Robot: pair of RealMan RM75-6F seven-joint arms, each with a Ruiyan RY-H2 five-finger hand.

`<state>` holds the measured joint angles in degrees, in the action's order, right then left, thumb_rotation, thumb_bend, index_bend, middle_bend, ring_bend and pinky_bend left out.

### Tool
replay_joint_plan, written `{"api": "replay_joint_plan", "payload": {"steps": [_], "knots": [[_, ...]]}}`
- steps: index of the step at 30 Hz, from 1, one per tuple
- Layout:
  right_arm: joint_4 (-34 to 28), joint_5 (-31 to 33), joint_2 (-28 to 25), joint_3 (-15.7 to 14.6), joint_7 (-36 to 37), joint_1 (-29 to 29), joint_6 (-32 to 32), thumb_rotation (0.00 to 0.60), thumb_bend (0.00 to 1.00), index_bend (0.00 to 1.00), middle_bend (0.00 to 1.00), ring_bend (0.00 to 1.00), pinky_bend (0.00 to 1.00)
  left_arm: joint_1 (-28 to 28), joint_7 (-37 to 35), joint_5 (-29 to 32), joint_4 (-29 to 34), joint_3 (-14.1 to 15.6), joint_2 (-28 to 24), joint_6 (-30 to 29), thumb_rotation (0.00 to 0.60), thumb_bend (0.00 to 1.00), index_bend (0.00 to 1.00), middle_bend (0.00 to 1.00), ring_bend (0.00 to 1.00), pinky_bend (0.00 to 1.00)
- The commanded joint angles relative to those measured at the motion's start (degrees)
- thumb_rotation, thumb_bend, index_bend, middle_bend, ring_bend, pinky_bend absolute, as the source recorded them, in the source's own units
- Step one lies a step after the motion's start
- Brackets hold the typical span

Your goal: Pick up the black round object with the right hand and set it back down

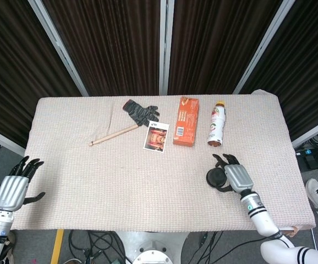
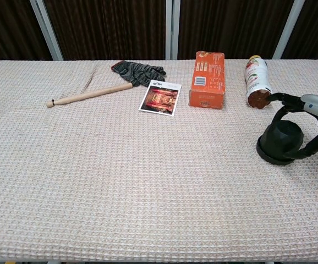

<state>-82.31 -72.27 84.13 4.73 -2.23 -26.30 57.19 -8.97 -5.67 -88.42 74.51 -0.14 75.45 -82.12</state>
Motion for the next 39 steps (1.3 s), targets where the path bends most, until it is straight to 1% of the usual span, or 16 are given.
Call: {"api": "replay_joint_plan", "payload": {"steps": [1,7,15,20,23,28,35,37,38,39], "knots": [[0.0,0.2,0.2,0.2,-0.3,0.2,0.5,0.600,0.09,0.00,0.33,0.00,0.00,0.0,-0.1,0.0,0.0,0.0,0.0,0.0,0.600,0.12,0.16,0.13,0.00,0.18],[-0.6,0.0,0.1,0.5,-0.5,0.6,1.5,0.600,0.10,0.00,0.37,0.00,0.00,0.0,0.0,-0.1,0.1,0.0,0.0,0.0,0.600,0.12,0.16,0.13,0.00,0.18],[-1.9,-1.0,-0.7,0.6,0.3,1.1,3.0,0.600,0.10,0.00,0.38,0.00,0.00,0.0,0.1,-0.1,0.3,0.0,-0.2,-0.2,0.600,0.12,0.16,0.13,0.00,0.18],[-3.4,-2.1,-2.1,1.2,1.4,1.9,5.2,0.600,0.10,0.00,0.38,0.00,0.00,0.0,0.3,-0.2,0.4,0.0,-0.2,-0.1,0.600,0.12,0.16,0.13,0.00,0.18],[-3.7,-1.7,-3.3,1.7,1.7,2.5,6.2,0.600,0.10,0.00,0.39,0.00,0.00,0.0,0.4,-0.2,0.4,0.0,-0.2,-0.1,0.600,0.12,0.16,0.13,0.00,0.18],[-1.3,0.4,-4.6,2.2,2.9,3.7,6.4,0.600,0.10,0.00,0.39,0.00,0.00,-0.1,0.4,-0.3,0.4,0.0,-0.1,-0.1,0.600,0.12,0.16,0.13,0.00,0.18],[2.9,1.8,-4.4,2.2,5.1,4.8,5.6,0.600,0.10,0.00,0.39,0.00,0.00,-0.2,0.9,-0.3,0.6,0.1,0.0,0.2,0.600,0.12,0.16,0.13,0.00,0.18],[3.6,2.3,-4.2,2.2,5.1,4.7,4.8,0.600,0.10,0.00,0.36,0.00,0.00,-0.3,1.1,-0.4,0.7,0.1,0.0,0.2,0.600,0.12,0.16,0.13,0.00,0.18],[3.7,2.6,-4.3,2.2,5.2,4.6,4.3,0.600,0.09,0.00,0.34,0.00,0.00,-0.3,1.2,-0.4,0.8,0.1,-0.1,0.2,0.600,0.12,0.16,0.13,0.00,0.18],[3.7,2.7,-4.4,2.3,5.5,4.5,3.8,0.600,0.08,0.00,0.30,0.00,0.00,-0.3,1.4,-0.4,0.9,0.0,-0.1,0.2,0.600,0.12,0.16,0.13,0.00,0.18]]}}
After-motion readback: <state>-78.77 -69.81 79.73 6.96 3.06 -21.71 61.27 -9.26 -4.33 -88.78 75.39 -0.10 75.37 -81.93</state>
